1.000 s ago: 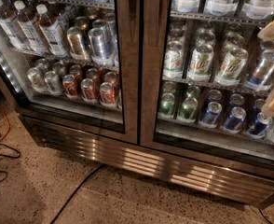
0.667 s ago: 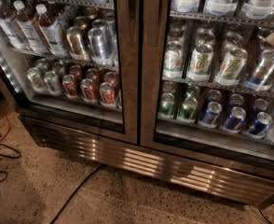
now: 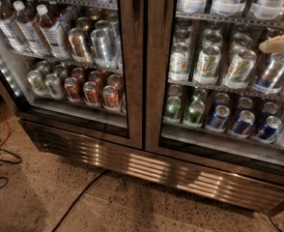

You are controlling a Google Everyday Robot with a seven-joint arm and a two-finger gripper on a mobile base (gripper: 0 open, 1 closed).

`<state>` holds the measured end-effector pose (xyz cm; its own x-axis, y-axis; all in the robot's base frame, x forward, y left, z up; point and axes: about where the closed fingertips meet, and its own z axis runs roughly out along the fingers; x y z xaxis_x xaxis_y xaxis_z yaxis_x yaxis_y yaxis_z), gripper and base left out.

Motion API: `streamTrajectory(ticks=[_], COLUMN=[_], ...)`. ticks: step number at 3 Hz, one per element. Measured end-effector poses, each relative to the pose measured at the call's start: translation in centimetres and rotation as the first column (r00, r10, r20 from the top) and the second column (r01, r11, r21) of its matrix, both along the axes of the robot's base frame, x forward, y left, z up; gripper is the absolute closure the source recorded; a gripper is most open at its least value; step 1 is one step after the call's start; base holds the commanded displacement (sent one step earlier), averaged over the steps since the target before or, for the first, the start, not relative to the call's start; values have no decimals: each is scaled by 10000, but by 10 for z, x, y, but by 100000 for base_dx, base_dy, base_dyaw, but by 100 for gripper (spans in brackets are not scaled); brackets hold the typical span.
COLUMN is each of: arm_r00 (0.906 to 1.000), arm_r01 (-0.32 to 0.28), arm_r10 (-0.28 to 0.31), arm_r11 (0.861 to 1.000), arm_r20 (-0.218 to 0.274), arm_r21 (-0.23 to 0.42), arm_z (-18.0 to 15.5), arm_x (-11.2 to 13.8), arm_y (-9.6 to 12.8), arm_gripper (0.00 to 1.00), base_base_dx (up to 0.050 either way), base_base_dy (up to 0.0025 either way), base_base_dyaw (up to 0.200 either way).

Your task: Open right fridge door

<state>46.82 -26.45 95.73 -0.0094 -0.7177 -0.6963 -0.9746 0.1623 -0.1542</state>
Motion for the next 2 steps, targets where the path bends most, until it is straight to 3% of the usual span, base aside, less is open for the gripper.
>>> streamTrajectory(ticks=[1,2], arm_r00=[10000,9994], arm_r01=[32,-284], arm_r10=[-32,290], arm_r11=[10000,9990], arm_r20=[50,172], arm_r21=[8,-343], arm_z=[0,2], arm_x=[2,4], arm_y=[1,15], arm_gripper=[0,0], base_base_dx=[0,0], base_base_dy=[0,0], base_base_dyaw=[0,0])
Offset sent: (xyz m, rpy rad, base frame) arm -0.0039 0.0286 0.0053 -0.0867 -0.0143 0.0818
